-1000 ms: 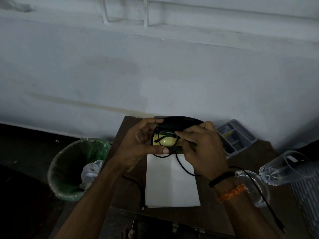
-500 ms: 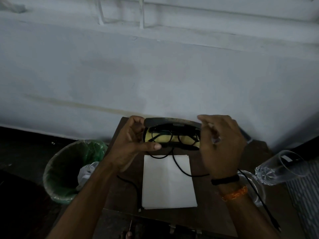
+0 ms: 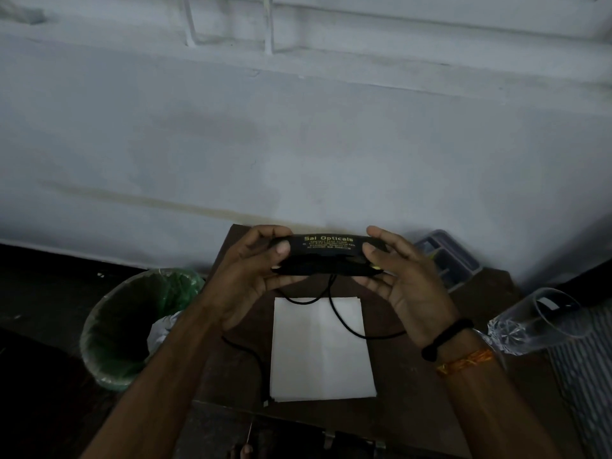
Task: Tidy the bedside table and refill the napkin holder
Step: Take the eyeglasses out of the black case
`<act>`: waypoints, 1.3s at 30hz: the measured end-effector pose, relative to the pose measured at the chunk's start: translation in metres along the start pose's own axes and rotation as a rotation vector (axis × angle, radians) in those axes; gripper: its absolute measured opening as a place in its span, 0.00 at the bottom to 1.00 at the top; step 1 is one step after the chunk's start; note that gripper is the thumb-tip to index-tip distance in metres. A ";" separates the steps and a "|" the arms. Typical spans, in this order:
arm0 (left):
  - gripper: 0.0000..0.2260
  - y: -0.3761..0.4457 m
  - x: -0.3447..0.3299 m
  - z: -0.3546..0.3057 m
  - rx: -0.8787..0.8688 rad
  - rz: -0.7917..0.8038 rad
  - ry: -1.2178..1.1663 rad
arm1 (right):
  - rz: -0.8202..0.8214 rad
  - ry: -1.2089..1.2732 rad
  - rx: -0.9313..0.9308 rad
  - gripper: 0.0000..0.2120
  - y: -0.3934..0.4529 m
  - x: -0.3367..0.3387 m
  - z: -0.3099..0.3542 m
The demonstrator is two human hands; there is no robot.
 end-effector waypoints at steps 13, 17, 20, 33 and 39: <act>0.12 0.005 0.014 0.005 0.093 -0.171 -0.005 | 0.012 -0.005 -0.058 0.21 0.000 -0.003 -0.014; 0.11 0.007 0.015 0.007 0.083 -0.187 -0.042 | -0.006 0.032 -0.045 0.22 0.003 -0.005 -0.018; 0.17 0.007 0.016 0.007 0.073 -0.179 -0.063 | -0.046 0.054 -0.016 0.22 0.005 -0.007 -0.022; 0.21 0.023 0.063 0.014 -0.271 -0.612 0.332 | -0.136 -0.398 0.250 0.05 0.011 -0.004 -0.031; 0.24 0.039 0.083 0.025 -0.198 -0.615 0.425 | -0.104 -0.459 0.277 0.05 0.009 -0.002 -0.034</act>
Point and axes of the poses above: each hand's wrist, its own y-axis towards the middle knuckle, its own x-axis out of the back of the hand, z = x × y, the point moved 2 cm from there along y, towards the middle knuckle, and after that the axes turned 15 degrees about x, right-handed, at the moved point
